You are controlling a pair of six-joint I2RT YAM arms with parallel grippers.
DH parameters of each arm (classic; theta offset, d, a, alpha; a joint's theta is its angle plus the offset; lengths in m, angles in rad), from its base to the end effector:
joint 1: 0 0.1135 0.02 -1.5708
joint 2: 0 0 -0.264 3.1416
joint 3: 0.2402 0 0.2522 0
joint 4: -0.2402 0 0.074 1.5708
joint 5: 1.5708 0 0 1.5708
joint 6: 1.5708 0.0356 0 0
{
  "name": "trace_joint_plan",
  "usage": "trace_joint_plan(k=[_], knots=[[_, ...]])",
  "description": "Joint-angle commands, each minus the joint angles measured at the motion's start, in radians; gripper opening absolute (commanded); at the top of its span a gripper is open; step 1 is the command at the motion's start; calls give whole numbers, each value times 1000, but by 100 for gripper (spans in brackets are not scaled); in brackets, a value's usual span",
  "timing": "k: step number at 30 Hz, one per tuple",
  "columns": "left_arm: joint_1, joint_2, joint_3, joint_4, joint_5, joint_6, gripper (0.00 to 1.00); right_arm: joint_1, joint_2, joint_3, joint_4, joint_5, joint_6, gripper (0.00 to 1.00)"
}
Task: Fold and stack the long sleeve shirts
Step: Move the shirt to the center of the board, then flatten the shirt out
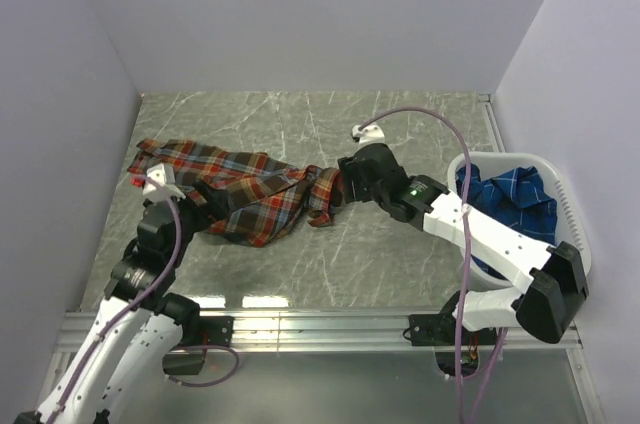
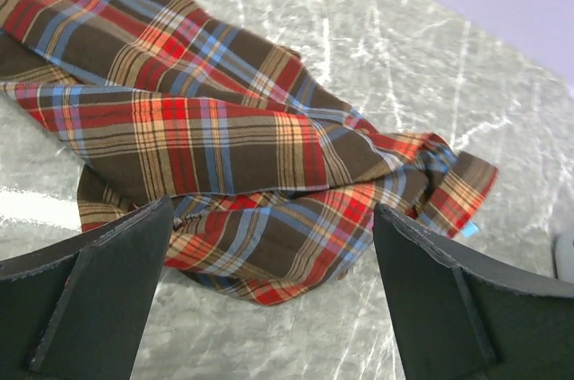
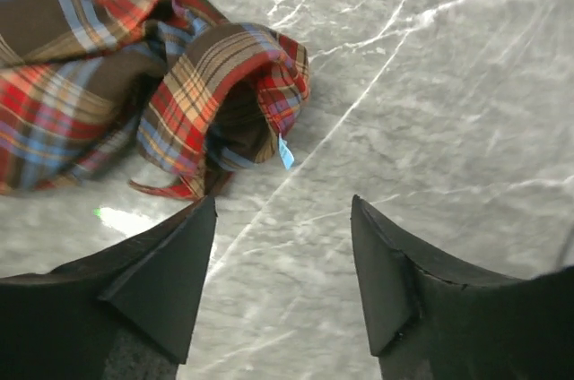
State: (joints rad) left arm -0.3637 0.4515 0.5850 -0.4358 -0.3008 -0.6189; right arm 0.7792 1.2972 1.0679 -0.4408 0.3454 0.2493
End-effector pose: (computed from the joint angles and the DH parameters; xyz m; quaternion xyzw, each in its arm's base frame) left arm 0.1162 -0.0330 0.2886 -0.1894 0.7787 -0.1700 0.5735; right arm 0.2113 0.1918 0.3037 -0.1600 0.8755 0.0762 0.4494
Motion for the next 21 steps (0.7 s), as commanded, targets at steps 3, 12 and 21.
trace_joint_plan(k=[3, 12, 21], knots=[[5, 189, 94, 32, -76, -70, 99, -61, 37, 20, 83, -135, 163, 73], [91, 518, 156, 94, 24, -131, 99, -95, 194, 27, 227, -342, 364, 65], [184, 607, 177, 129, 88, -134, 99, -152, 398, 78, 378, -425, 403, 40]])
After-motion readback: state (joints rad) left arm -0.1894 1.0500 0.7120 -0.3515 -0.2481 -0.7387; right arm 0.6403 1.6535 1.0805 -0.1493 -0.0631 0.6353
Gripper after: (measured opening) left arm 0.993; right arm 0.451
